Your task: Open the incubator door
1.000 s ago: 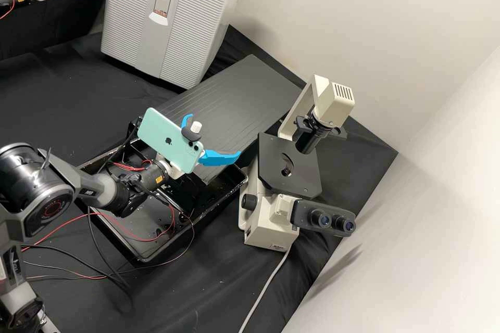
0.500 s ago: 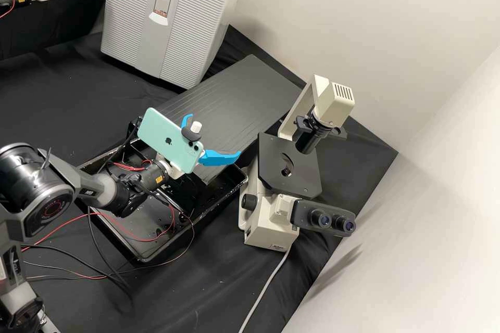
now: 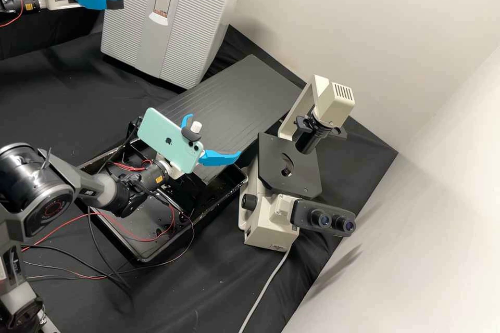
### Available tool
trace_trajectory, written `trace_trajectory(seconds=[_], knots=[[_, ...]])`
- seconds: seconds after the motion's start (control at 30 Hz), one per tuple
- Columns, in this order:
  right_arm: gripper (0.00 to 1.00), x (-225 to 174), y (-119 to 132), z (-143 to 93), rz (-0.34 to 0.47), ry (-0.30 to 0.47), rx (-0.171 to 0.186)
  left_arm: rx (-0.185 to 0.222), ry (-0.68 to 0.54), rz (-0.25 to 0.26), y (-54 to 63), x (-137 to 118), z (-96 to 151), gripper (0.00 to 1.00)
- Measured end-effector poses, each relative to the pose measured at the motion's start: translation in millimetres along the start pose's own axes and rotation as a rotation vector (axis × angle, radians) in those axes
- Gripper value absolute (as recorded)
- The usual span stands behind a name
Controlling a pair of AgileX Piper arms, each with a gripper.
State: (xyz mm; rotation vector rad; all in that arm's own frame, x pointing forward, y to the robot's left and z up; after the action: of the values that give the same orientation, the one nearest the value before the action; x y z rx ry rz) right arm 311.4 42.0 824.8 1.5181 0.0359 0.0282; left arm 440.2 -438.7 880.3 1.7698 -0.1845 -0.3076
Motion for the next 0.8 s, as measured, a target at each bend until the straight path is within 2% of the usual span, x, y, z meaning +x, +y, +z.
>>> trace_trajectory(seconds=[0.13, 0.4, 0.53, 0.7, 0.8], knots=[[1.0, 0, 0, 0, 0.0, 0.0, 0.0, 0.001, -0.001, 0.002, 0.6, 0, 0, 1.0], [1.0, 0, 0, 0, 0.0, 0.0, 0.0, 0.025, -0.011, 0.031, 11.6, 14, -2, 1.0], [1.0, 0, 0, 0, 0.0, 0.0, 0.0, 0.016, -0.015, 0.047, 18.0, 22, -3, 1.0], [1.0, 0, 0, 0, 0.0, 0.0, 0.0, 0.029, -0.027, 0.035, 23.0, 32, 2, 1.0], [1.0, 0, 0, 0, 0.0, 0.0, 0.0, 0.03, -0.053, 0.02, 20.8, 37, 12, 1.0]])
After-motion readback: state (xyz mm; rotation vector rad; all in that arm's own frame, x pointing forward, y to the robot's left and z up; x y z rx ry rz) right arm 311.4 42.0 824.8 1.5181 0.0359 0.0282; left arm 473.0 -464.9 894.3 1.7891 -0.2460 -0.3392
